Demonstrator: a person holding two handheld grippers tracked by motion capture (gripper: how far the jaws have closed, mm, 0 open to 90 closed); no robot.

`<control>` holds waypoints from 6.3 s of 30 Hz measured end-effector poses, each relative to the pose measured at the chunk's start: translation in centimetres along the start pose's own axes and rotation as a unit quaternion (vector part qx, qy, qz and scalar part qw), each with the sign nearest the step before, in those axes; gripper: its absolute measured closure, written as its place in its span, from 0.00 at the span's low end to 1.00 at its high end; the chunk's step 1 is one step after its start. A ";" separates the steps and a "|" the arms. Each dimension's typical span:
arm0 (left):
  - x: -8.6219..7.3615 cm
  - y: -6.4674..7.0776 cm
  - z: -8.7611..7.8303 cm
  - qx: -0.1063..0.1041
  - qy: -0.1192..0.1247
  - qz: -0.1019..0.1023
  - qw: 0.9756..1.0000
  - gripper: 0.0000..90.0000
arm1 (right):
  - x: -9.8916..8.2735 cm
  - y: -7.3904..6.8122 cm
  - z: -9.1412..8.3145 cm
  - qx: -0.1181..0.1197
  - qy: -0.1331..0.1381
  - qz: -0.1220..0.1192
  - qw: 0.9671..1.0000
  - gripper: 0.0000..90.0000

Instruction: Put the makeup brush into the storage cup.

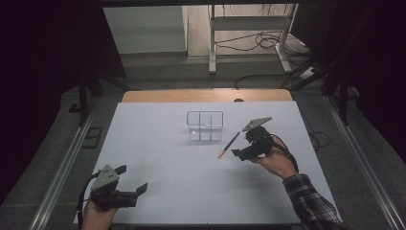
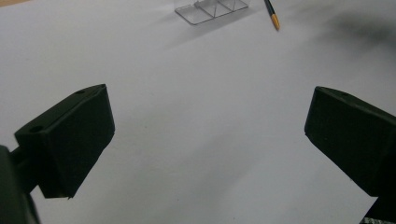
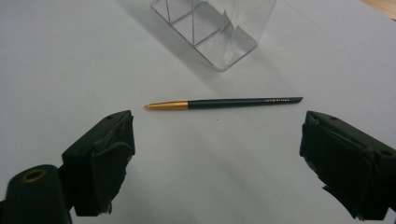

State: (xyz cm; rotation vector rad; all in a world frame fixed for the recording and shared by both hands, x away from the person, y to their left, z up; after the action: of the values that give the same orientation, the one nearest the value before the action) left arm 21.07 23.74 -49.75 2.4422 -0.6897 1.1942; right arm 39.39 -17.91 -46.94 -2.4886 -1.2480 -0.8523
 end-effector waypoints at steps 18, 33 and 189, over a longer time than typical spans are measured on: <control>0.0 0.0 0.0 0.000 -0.001 0.002 1.000 0.02 | 0.7 0.7 2.8 0.004 -0.009 -0.042 0.999 0.21; 0.0 0.0 0.0 0.000 -0.002 0.003 1.000 0.03 | 1.3 1.4 5.2 0.009 -0.018 -0.068 0.997 0.25; 1.4 0.8 0.4 -0.038 0.006 -0.026 0.999 0.03 | -3.1 -4.9 -5.5 0.085 0.100 -0.005 0.991 0.92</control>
State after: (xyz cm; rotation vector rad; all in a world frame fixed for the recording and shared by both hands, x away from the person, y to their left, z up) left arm 21.63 22.50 -48.83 2.3751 -0.6523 1.1409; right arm 31.85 -19.37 -44.61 -2.2071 -1.2112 -0.9302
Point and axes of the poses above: each handheld gripper's, and its own axes: z roughly forward along the jaws, x roughly out of its top, y roughly to its right, the point moved 2 cm from there along z, roughly forward along the jaws, and after that the axes turned 3 degrees about -y, right-handed, at the moved point
